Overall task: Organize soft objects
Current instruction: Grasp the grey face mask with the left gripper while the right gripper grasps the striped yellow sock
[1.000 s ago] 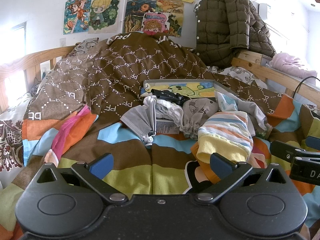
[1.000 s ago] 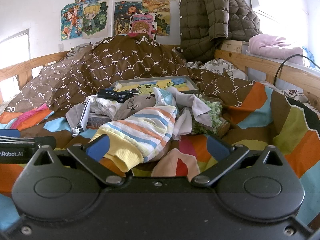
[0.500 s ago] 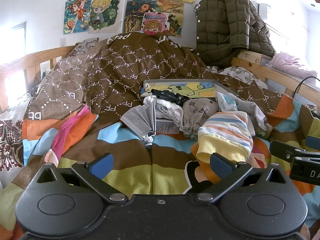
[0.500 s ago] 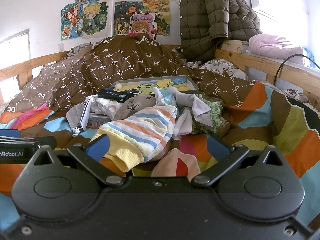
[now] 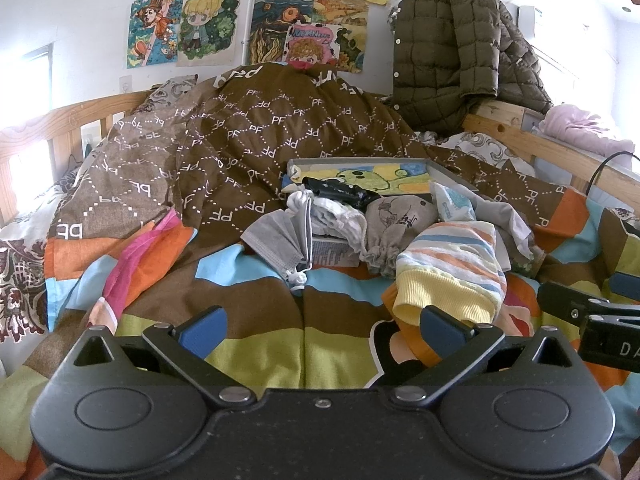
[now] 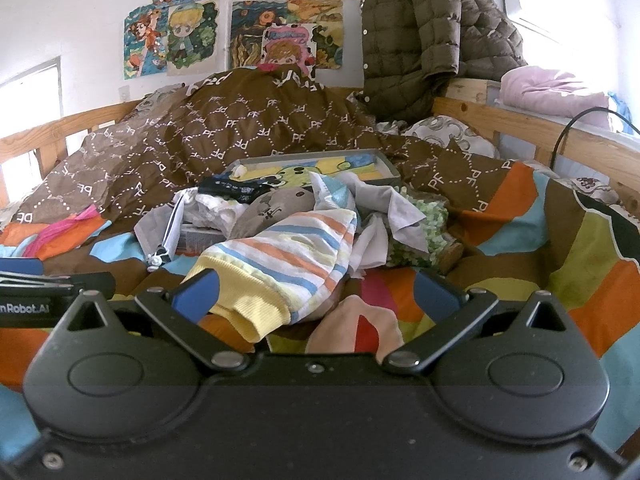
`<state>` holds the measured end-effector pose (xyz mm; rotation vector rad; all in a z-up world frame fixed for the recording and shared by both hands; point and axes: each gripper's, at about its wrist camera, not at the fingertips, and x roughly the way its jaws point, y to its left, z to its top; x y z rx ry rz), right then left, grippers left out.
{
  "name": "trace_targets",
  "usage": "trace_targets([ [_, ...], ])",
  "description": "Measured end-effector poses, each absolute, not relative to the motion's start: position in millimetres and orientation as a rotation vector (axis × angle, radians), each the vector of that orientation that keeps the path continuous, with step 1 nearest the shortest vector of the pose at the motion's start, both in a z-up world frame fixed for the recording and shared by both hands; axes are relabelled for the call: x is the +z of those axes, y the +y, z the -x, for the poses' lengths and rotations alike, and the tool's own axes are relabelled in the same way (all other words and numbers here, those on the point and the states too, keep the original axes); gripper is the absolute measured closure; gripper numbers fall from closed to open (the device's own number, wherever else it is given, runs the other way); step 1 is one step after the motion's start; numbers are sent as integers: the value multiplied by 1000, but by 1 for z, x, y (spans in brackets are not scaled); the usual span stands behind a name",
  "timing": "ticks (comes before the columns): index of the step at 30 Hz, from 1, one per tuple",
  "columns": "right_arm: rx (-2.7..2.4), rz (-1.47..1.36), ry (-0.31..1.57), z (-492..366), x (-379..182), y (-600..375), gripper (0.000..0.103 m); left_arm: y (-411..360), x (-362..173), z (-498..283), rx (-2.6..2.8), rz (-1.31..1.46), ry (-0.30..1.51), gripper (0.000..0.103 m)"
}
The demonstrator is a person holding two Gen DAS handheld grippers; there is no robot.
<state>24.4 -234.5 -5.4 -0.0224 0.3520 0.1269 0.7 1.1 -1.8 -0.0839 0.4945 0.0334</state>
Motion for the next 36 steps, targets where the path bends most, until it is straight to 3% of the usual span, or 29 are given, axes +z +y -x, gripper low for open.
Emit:
trace_targets([
  [18,163,-59,354,-25,7,-243,0,4,-4,-6,55,55,505,1],
  [36,411,117,410,-130,-24,-216,0,35,-3,-107,-15,-53,519,1],
])
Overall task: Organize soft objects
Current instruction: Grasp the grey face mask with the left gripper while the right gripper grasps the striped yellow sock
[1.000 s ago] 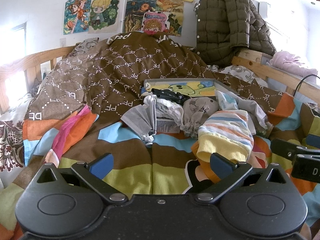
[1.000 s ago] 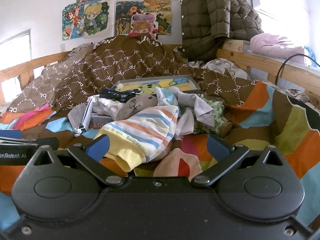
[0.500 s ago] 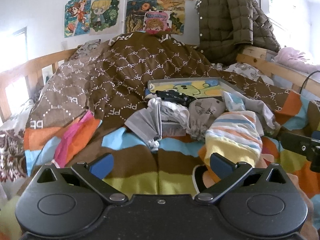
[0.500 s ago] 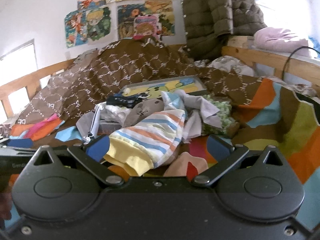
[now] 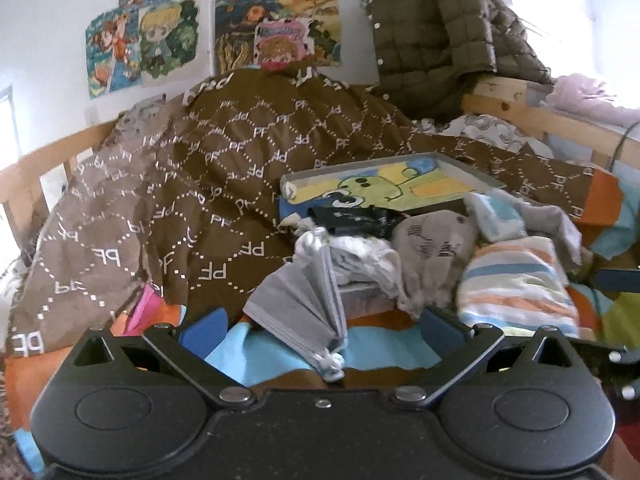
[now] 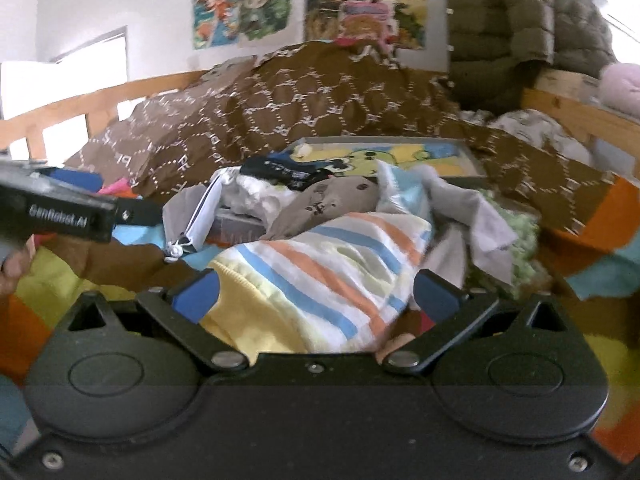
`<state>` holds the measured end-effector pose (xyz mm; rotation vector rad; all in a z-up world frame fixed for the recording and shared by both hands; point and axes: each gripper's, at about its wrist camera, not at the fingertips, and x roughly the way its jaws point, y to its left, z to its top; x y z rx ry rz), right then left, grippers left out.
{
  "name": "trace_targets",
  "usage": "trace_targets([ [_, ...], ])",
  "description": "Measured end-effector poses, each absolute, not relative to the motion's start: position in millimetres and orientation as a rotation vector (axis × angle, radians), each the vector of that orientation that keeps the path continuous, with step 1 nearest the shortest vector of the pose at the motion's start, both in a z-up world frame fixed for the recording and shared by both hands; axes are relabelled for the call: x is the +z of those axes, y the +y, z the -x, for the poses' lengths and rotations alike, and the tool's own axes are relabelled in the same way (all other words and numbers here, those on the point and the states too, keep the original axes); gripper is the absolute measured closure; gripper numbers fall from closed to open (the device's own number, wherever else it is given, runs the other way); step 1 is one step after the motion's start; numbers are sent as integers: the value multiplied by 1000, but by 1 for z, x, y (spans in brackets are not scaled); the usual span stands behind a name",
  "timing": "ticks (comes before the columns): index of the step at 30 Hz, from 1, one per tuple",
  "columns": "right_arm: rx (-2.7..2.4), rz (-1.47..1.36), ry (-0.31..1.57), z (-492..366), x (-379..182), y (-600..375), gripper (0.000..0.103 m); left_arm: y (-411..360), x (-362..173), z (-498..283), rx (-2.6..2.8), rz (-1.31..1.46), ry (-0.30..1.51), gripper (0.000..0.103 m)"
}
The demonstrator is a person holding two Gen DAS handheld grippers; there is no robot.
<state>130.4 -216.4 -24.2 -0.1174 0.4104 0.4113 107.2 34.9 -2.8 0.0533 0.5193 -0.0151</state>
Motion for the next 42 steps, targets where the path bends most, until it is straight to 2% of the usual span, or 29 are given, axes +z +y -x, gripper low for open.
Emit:
trace_targets([
  [6,468,177,390,-151,-38,-192,0,51,-24,-142,-11,-16,610,7],
  [12,513,203,378,-154,-51,-172,2,59,-38,-162,-39,70,649,25],
  [13,517,208,377,-155,-52,-170,3,58,-39,-164,-45,79,656,31],
  [14,517,215,377,-155,-53,-167,8,57,-41,-168,-44,89,667,41],
  [17,507,233,386,-157,-57,-162,24,55,-44,-174,-46,131,697,61],
  [18,505,233,392,-156,-57,-162,26,54,-45,-175,-48,139,699,63],
  [20,503,228,406,-156,-58,-162,34,49,-44,-175,-45,123,698,76],
  [23,494,217,419,-158,-61,-161,41,43,-43,-171,-43,92,685,84],
  [28,486,192,436,-154,-57,-173,56,41,-43,-167,-56,120,683,92],
  [30,481,182,440,-151,-56,-179,70,41,-42,-164,-68,129,681,94],
  [36,493,129,453,-151,-52,-184,96,34,-37,-146,-108,153,666,95],
  [42,506,139,438,-141,-44,-184,101,27,-36,-125,-168,188,678,97],
])
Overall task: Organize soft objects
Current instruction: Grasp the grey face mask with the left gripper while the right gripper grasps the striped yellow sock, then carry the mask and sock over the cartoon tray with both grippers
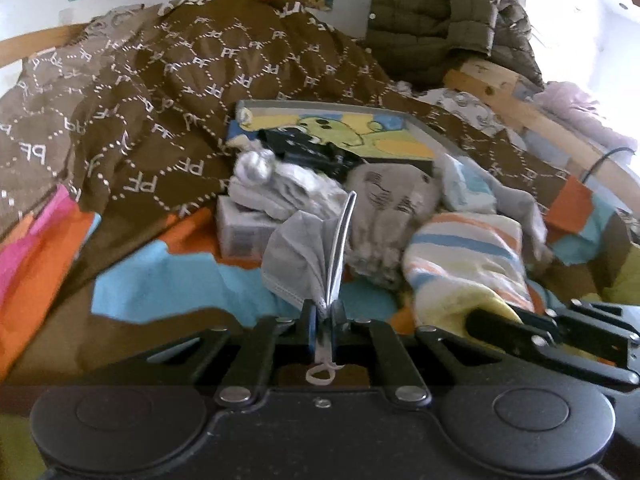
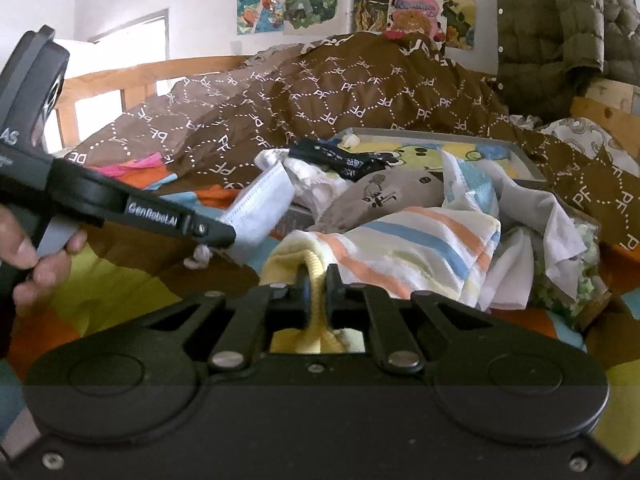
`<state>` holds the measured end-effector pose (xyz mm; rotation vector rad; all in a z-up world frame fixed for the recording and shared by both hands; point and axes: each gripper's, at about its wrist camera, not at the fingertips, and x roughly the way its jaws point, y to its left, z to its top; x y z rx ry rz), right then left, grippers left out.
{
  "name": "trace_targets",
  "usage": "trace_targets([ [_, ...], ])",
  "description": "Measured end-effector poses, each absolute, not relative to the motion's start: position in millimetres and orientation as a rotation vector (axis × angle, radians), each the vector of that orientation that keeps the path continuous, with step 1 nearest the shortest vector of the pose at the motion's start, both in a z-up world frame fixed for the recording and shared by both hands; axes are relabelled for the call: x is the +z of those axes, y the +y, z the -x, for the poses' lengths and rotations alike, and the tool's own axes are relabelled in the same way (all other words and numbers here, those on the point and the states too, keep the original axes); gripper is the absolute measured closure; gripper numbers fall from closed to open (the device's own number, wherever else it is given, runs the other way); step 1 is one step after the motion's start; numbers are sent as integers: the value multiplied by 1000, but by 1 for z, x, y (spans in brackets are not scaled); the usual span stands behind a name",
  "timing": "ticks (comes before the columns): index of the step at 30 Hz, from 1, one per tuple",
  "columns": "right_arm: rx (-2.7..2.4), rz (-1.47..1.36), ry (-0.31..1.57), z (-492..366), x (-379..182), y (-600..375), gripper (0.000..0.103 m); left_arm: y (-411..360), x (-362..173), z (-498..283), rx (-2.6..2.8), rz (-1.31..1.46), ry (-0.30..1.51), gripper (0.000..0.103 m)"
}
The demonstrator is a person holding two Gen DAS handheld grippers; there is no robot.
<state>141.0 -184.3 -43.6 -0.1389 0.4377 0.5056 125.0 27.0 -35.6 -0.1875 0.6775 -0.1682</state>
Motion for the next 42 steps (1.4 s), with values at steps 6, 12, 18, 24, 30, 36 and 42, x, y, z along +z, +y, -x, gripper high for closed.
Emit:
trace_targets([
  [6,481,173,386,-125,-32,-183,102,24,-31,-113,-202,224,674,97],
  [12,476,162,323,-115,-10,-189,102,21,-17,-104,-237,233,641,97],
  [18,481,124,305,-115,13,-196,102,20,2,-102,-250,235,591,97],
  [24,504,95,277,-134,47,-205,102,25,27,-120,-257,200,540,97],
  [30,536,100,229,-192,88,-205,102,34,59,-174,-282,122,501,97],
  [36,533,67,231,-292,111,-200,102,43,71,-237,-260,52,451,97],
  [42,455,59,280,-386,102,-195,102,52,64,-302,-204,33,440,97],
])
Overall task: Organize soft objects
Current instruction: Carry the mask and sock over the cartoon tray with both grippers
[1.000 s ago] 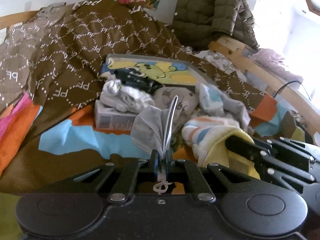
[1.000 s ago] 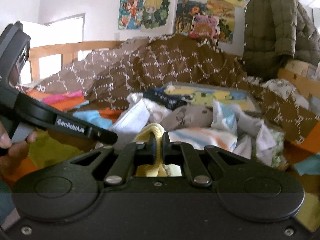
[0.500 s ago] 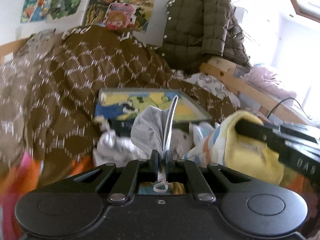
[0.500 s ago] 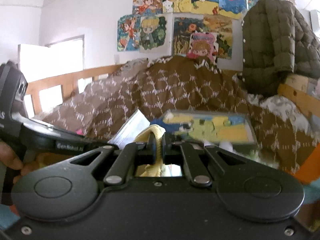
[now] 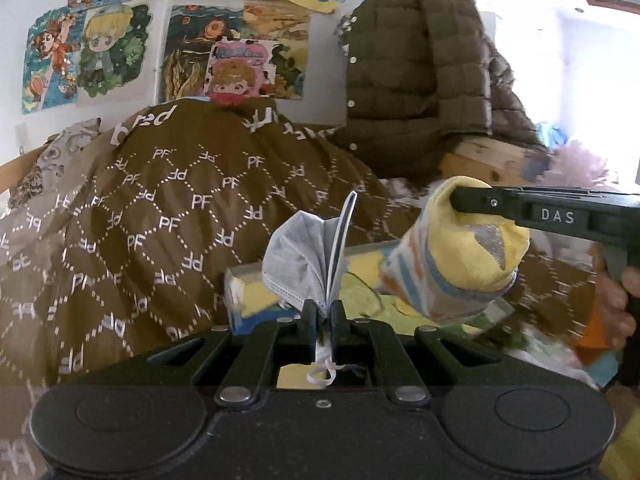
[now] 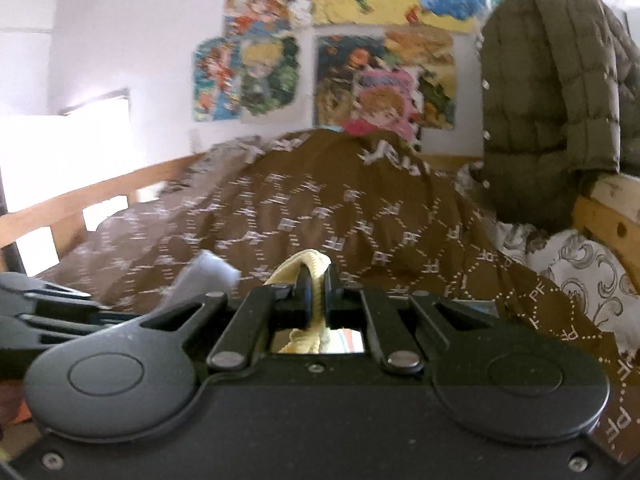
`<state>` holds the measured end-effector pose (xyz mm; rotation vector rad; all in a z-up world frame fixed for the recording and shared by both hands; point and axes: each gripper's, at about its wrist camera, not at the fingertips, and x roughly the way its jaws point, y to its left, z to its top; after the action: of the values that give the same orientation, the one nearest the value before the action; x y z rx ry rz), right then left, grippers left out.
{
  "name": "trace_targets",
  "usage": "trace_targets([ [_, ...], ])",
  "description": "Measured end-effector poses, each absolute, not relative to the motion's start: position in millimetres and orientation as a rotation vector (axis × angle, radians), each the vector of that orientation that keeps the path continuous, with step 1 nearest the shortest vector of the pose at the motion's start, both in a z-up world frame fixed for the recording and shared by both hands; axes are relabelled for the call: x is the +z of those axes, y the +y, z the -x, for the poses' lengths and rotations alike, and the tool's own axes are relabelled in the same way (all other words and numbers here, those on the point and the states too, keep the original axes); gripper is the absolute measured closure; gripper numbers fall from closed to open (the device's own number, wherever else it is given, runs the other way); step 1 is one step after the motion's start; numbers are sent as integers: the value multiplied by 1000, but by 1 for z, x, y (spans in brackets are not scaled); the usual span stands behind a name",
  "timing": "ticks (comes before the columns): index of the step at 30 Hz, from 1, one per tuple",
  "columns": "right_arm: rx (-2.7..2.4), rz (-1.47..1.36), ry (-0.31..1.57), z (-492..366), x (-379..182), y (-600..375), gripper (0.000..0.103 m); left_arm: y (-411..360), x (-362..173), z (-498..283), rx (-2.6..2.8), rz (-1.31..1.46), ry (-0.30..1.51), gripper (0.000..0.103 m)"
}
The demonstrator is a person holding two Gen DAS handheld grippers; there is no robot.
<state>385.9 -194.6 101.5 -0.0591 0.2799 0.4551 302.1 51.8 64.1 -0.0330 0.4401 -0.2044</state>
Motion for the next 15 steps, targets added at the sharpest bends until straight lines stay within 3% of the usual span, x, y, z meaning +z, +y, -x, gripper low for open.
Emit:
trace_targets([
  [15,309,83,532,-500,19,-193,101,29,-10,-412,-259,154,603,97],
])
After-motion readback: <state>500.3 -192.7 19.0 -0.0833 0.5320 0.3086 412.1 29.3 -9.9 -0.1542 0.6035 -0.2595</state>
